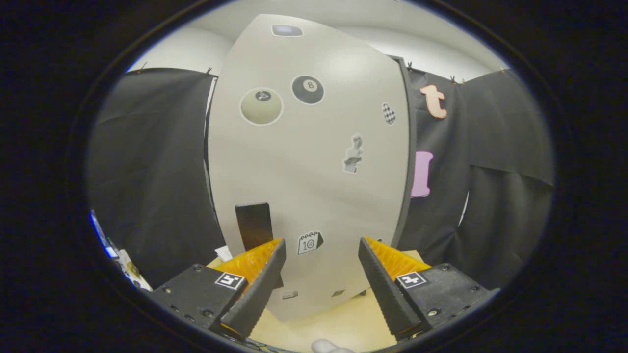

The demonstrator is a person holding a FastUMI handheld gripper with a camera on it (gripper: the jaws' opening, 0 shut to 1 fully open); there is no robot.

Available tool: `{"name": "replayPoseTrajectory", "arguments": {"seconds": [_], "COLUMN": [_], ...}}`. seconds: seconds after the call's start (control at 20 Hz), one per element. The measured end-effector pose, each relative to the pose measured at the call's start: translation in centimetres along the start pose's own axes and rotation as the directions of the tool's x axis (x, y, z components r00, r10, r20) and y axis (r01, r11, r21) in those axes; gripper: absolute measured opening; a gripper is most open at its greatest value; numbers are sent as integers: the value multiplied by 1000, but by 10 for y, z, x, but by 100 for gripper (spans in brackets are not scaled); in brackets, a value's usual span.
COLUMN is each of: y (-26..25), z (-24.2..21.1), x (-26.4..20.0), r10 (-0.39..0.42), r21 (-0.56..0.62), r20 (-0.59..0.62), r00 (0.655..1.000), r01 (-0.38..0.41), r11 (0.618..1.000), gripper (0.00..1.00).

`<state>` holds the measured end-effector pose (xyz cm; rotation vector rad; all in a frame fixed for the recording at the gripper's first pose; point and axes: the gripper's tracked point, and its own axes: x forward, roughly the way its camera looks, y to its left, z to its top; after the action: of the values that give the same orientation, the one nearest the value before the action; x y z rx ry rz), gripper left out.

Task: Open the shoe cabinet door, grab the shoes and put them into the shoe cabinet, then close the shoe cabinet door.

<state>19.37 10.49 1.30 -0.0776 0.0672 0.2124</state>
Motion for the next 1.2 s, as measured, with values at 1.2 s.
{"name": "replayPoseTrajectory", "arguments": {"seconds": [1.2], "y": [-14], "z": [-13], "x": [-201], "r10": [-142], "r21": [66], "r20": [113], "r00": [983], "r01": [135], "r11": [989], "gripper": [100]}}
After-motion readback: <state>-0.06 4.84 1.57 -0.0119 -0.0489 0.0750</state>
